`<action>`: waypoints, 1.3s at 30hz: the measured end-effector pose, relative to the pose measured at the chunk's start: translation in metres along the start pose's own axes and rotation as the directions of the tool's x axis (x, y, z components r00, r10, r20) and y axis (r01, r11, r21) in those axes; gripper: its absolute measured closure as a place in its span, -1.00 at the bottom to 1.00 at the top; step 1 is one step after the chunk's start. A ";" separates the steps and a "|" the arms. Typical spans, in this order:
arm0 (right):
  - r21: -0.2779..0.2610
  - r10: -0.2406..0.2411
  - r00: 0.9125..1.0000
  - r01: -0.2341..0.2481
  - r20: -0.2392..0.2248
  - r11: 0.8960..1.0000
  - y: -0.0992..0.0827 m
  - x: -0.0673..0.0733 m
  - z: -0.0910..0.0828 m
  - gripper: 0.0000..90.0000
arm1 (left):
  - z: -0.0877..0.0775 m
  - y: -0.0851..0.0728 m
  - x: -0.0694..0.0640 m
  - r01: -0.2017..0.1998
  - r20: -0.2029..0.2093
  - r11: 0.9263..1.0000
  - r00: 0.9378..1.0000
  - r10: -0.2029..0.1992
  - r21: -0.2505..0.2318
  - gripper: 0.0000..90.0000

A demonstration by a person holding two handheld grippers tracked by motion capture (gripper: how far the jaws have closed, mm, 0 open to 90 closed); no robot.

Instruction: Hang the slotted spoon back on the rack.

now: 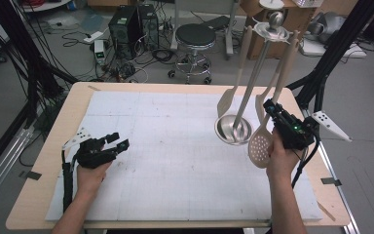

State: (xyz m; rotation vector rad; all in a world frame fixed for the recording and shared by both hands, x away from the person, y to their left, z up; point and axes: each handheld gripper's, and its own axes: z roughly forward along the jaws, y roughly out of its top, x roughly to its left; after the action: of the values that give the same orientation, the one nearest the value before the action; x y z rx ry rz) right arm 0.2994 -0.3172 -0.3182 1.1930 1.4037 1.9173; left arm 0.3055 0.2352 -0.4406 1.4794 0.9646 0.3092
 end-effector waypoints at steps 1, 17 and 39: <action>0.004 0.009 1.000 -0.009 -0.005 1.000 0.000 0.000 0.001 0.74 | 0.000 0.000 0.000 -0.001 0.001 1.000 1.000 0.001 0.001 -0.21; 0.115 0.023 1.000 -0.020 -0.021 0.993 -0.010 -0.005 0.022 0.41 | -0.001 0.000 0.000 -0.003 0.002 1.000 1.000 0.003 -0.004 -0.21; 0.242 0.021 0.998 -0.034 0.058 0.970 -0.062 -0.019 0.012 -0.37 | 0.001 0.000 0.000 -0.003 0.003 1.000 1.000 0.003 0.002 -0.22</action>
State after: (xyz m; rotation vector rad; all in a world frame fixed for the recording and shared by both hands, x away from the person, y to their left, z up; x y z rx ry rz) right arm 0.3122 -0.3036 -0.3818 1.3726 1.6365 1.7532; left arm 0.3062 0.2347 -0.4412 1.4833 0.9606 0.3083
